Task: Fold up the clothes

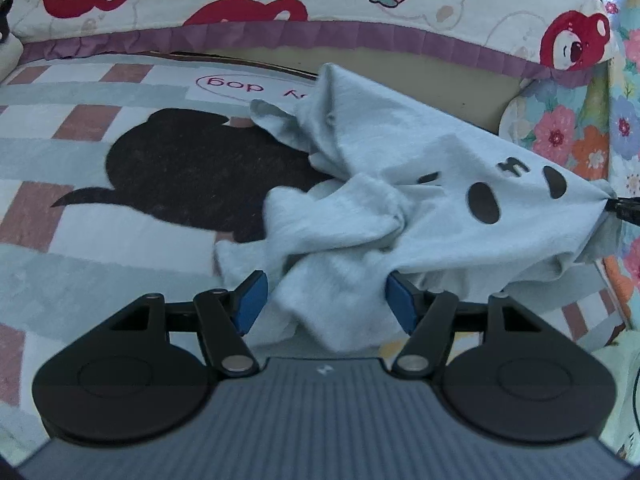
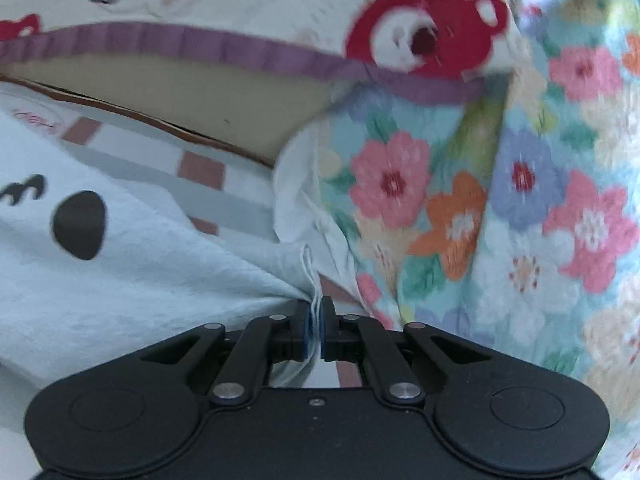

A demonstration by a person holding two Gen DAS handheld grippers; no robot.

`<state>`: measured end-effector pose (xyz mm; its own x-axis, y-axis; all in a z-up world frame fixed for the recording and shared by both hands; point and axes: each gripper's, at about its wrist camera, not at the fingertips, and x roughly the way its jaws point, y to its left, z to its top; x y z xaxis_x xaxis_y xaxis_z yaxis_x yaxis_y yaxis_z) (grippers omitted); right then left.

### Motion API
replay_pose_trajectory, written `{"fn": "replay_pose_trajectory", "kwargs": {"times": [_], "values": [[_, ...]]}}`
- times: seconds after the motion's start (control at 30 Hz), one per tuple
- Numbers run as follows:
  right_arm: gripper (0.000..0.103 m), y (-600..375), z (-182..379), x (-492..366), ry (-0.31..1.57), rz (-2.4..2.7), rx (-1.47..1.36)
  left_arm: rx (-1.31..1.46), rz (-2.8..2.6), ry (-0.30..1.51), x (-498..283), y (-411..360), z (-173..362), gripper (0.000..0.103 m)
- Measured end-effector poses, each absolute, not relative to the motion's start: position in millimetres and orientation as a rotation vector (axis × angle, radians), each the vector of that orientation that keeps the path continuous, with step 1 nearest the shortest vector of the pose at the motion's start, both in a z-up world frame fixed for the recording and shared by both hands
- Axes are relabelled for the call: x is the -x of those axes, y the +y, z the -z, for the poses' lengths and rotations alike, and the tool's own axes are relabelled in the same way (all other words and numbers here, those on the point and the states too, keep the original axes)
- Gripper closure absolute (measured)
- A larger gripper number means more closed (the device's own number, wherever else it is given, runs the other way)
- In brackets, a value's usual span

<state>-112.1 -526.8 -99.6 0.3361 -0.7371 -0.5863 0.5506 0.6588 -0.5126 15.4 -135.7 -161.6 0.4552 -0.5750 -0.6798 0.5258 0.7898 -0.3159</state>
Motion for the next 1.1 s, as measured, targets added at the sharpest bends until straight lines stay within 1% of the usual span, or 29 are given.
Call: {"fn": "replay_pose_trajectory", "kwargs": {"times": [0.07,0.17,0.2,0.3,0.37,0.4,0.43,0.5,0.57,0.67,0.8,0.83,0.9,1.03,1.1], "values": [[0.099,-544.2,108.4,117.0,0.914,0.900,0.218,0.043,0.688,0.853,-12.5,-132.6,160.8,0.036],[0.089,-554.0,137.2,115.0,1.023,0.951,0.369,0.023,0.681,0.842,-11.6,-130.8,160.1,0.036],[0.089,-555.8,146.3,115.2,1.056,0.964,0.419,0.036,0.681,0.849,-12.9,-129.9,160.9,0.036],[0.089,-565.1,144.7,126.2,1.050,0.990,0.351,0.061,0.676,0.873,-16.0,-128.9,164.0,0.036],[0.088,-571.0,131.0,144.4,0.980,0.978,0.171,0.064,0.669,0.885,-17.2,-128.8,166.2,0.036],[0.083,-572.4,124.9,153.8,0.943,0.961,0.083,0.060,0.665,0.887,-17.7,-129.3,166.8,0.036],[0.080,-571.5,121.6,165.0,0.904,0.938,-0.011,0.067,0.662,0.898,-19.4,-129.7,167.5,0.036],[0.070,-569.3,116.0,187.5,0.824,0.883,-0.198,0.080,0.655,0.921,-22.6,-130.7,169.0,0.036],[0.066,-563.0,123.2,206.1,0.771,0.794,-0.363,0.112,0.649,0.960,-27.2,-131.0,170.2,0.036],[0.066,-547.3,142.2,212.6,0.772,0.697,-0.487,0.219,0.658,1.044,-33.7,-126.8,172.1,0.036],[0.066,-518.0,158.0,190.1,0.815,0.559,-0.407,0.291,0.646,1.092,-33.4,-127.0,176.5,0.036],[0.064,-512.0,162.5,182.6,0.834,0.527,-0.384,0.288,0.627,1.096,-31.6,-128.2,177.9,0.036],[0.053,-503.8,171.3,168.7,0.867,0.496,-0.327,0.295,0.582,1.112,-28.7,-130.0,181.7,0.036],[0.053,-499.9,186.6,150.3,0.887,0.528,-0.258,0.338,0.501,1.133,-27.0,-129.3,186.7,0.036],[0.034,-504.6,193.9,150.2,0.839,0.568,-0.297,0.360,0.466,1.146,-28.4,-130.9,186.0,0.035]]}}
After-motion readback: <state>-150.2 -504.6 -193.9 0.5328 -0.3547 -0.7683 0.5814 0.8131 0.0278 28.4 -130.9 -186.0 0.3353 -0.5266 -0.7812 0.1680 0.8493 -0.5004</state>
